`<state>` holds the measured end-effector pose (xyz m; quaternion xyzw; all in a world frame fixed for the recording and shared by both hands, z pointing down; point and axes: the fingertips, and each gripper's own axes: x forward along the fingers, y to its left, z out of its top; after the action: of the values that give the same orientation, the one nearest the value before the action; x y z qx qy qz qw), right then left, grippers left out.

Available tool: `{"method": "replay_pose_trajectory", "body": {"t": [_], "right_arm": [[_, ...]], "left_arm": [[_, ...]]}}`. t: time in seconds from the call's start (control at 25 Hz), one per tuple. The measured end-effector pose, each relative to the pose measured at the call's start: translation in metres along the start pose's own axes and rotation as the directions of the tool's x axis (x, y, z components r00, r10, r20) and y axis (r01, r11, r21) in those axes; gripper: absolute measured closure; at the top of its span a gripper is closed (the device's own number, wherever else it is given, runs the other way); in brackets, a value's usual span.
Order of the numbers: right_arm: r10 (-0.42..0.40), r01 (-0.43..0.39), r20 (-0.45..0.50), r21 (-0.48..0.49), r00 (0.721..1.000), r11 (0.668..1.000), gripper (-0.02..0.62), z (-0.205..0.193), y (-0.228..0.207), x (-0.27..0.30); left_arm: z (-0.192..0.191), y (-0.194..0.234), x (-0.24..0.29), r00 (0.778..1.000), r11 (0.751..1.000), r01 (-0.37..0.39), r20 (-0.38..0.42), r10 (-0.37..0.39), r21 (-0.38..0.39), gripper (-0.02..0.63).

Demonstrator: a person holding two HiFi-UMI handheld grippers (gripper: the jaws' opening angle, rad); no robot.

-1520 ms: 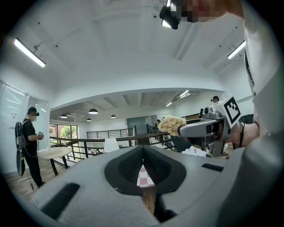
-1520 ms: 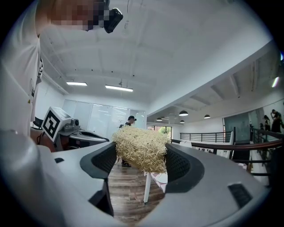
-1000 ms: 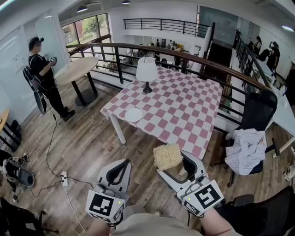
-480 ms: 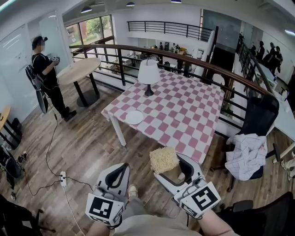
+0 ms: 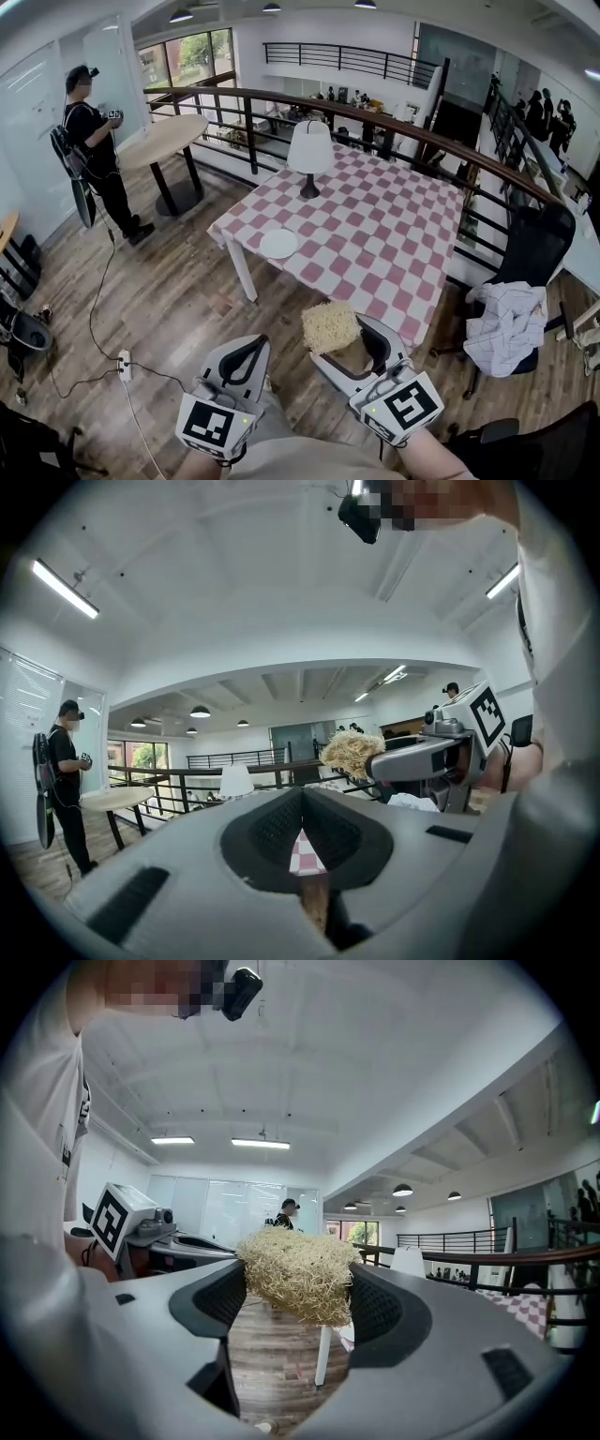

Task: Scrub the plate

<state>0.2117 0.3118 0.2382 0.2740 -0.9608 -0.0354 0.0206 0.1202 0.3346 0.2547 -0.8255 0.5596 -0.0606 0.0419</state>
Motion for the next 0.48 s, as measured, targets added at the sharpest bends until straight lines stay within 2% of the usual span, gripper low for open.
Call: {"method": "replay_pose_trajectory", "body": {"t": [0.28,0.48], "right_arm": [[-0.017,0.017,-0.027,-0.01,1.0,1.0,0.264,-0.004,-0.017,0.049],[-0.033,0.032,-0.062,-0.021,0.998,0.999,0.264,-0.011,-0.039,0.103]], "left_arm": [[-0.007,0.043,0.032,0.999,0.999,0.032,-0.032,-0.033,-0.043,0.592],[-0.015,0.091,0.063,0.999,0.998,0.045,-0.014,-0.046,-0.041,0.592]]}}
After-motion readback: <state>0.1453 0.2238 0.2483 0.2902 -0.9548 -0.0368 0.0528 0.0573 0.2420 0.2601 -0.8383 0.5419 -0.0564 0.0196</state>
